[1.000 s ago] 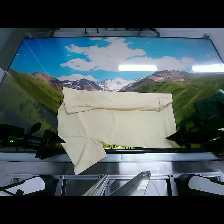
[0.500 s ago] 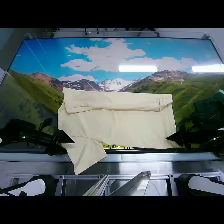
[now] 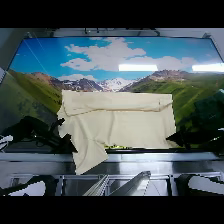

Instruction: Fold the shirts.

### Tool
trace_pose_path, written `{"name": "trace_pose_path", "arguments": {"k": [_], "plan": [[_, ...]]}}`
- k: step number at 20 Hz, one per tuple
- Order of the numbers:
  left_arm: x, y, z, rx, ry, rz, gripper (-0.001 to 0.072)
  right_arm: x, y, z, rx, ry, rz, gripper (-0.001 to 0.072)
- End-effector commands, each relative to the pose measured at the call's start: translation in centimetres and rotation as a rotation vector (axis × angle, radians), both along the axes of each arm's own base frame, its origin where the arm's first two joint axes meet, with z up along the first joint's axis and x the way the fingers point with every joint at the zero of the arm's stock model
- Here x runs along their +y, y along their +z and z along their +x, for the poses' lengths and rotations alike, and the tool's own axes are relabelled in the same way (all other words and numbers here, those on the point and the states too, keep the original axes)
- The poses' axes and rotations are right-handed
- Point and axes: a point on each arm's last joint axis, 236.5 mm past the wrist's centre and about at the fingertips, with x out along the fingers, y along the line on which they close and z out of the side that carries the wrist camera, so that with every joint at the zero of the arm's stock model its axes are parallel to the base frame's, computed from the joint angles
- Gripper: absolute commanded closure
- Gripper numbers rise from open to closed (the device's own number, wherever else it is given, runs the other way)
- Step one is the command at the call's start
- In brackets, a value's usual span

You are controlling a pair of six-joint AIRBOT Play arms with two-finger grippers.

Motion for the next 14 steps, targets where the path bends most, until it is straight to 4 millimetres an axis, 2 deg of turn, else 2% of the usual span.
{"name": "trace_pose_path", "arguments": {"k": [1, 4, 7, 10, 14], "plan": [[-0.4, 1.3, -0.1, -0.011, -0.052, -0.05, 0.0681, 0.6, 1.1, 0.1, 0.0, -0.001, 0.052, 0.0692], [0.1, 3.5, 2.7, -0.099, -0.07, -0.057, 0.0682, 0.5, 3.4, 0.7, -0.029, 0.039, 0.1, 0.0692], [2.4, 6.1, 6.6, -0.218, -0.005, -0.031, 0.0681, -1.0, 5.5, 2.7, -0.068, 0.025, 0.052, 0.0692], [5.2, 8.1, 8.0, -0.236, 0.078, -0.041, 0.0681, -1.9, 6.2, 3.9, -0.108, 0.025, 0.017, 0.0693], [8.8, 8.6, 9.1, -0.252, 0.222, -0.027, 0.0681, -3.7, 6.3, 4.1, -0.115, -0.041, 0.013, 0.0693]]}}
